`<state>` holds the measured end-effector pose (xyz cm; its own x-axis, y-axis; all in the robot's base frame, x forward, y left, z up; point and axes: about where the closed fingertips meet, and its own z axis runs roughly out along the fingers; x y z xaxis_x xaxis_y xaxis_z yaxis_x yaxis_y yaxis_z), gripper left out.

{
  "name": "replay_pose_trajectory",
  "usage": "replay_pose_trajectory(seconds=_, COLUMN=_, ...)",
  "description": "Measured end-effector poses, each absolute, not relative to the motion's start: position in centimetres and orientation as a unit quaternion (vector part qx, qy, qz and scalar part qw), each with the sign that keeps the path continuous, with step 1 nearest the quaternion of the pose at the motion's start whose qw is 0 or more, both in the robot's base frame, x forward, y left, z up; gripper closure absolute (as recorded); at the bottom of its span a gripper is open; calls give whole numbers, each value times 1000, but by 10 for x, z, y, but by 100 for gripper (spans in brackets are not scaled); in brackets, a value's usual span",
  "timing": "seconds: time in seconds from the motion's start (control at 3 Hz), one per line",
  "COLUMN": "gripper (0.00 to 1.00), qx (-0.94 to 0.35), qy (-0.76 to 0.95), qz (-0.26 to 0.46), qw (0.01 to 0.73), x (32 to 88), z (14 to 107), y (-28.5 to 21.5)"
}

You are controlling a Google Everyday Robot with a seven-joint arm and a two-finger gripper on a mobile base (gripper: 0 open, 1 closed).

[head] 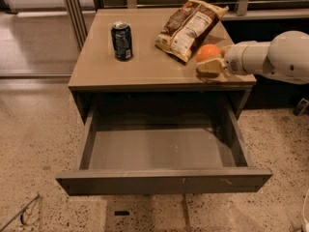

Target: Pick orange from top drawer and place on counter

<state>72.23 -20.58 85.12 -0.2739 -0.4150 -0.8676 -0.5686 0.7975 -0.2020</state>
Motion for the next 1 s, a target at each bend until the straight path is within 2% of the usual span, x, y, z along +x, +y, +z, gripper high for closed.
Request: replay_pose_trajectory(seconds=1.0, gripper=100, qx=-321, qy=803, qz=73, qw=497, x=728, z=834, y=-207)
